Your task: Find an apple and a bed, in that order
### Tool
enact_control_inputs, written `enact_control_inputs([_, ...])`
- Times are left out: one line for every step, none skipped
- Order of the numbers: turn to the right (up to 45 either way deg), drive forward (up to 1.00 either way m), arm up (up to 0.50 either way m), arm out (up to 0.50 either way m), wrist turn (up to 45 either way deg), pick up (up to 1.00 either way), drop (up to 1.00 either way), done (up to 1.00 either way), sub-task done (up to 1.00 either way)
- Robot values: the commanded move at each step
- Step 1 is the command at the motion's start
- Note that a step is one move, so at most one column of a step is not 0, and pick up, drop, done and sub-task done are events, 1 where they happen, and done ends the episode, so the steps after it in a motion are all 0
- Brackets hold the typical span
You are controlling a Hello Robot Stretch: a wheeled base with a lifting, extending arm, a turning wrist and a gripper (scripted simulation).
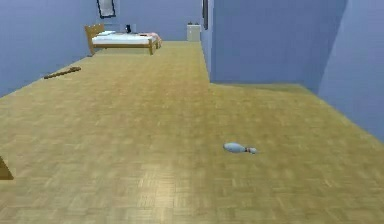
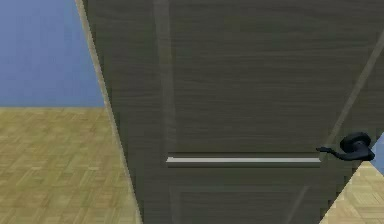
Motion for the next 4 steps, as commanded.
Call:
enact_control_inputs([6.0,0.00,0.00,0.00,0.0,0.00,0.00,0.00,0.00])
enact_control_inputs([0.0,0.30,0.00,0.00,0.0,0.00,0.00,0.00,0.00])
enact_control_inputs([-3.0,0.00,0.00,0.00,0.0,0.00,0.00,0.00,0.00])
enact_control_inputs([0.0,0.45,0.00,0.00,0.0,0.00,0.00,0.00,0.00])
